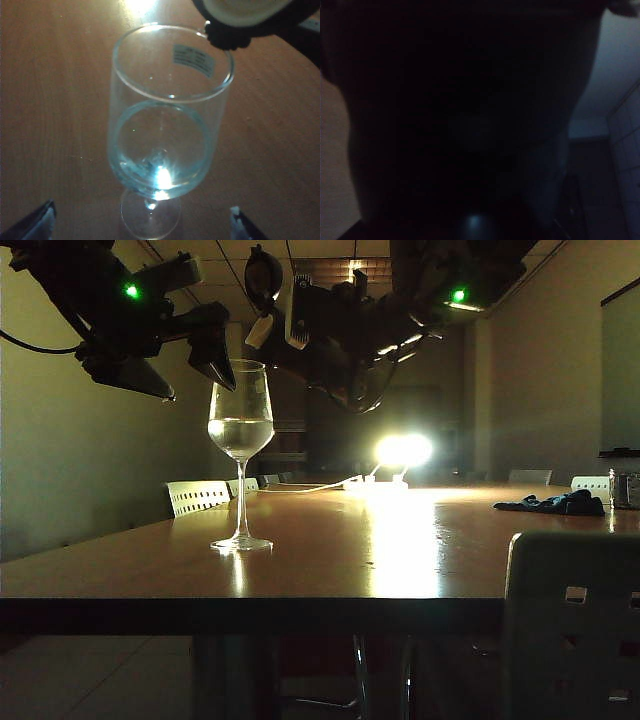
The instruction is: Pick up the black thermos cup, pour some water from it into the stemmed glass, and then put the thermos cup back on the table.
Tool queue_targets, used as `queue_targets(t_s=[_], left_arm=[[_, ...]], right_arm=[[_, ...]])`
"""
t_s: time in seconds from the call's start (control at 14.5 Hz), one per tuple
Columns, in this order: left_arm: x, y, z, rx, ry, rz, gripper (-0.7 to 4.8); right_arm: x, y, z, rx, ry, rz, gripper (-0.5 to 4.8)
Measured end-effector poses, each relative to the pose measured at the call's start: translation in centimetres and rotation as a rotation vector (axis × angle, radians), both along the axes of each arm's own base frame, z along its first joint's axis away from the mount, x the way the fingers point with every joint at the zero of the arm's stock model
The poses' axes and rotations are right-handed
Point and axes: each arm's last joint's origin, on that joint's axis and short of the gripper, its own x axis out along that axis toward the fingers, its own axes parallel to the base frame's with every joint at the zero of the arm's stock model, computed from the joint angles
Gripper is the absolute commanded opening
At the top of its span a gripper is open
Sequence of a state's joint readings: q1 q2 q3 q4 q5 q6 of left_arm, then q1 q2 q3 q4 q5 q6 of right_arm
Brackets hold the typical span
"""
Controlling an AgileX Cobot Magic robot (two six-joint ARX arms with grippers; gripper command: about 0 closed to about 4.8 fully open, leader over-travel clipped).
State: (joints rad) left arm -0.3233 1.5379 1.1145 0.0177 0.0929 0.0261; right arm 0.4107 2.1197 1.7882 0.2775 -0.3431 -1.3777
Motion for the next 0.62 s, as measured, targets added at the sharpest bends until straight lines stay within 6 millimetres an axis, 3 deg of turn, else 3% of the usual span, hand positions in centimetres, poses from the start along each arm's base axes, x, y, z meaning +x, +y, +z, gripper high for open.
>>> queue_targets(t_s=[0.28, 0.62], left_arm=[[0.00, 0.00, 0.00, 0.000, 0.000, 0.000, 4.79], [-0.05, 0.02, -0.13, 0.005, 0.014, 0.000, 4.79]], right_arm=[[-0.11, 0.13, -0.10, -0.004, 0.009, 0.046, 0.76], [0.07, 0.01, 0.51, 0.038, -0.040, -0.041, 0.76]])
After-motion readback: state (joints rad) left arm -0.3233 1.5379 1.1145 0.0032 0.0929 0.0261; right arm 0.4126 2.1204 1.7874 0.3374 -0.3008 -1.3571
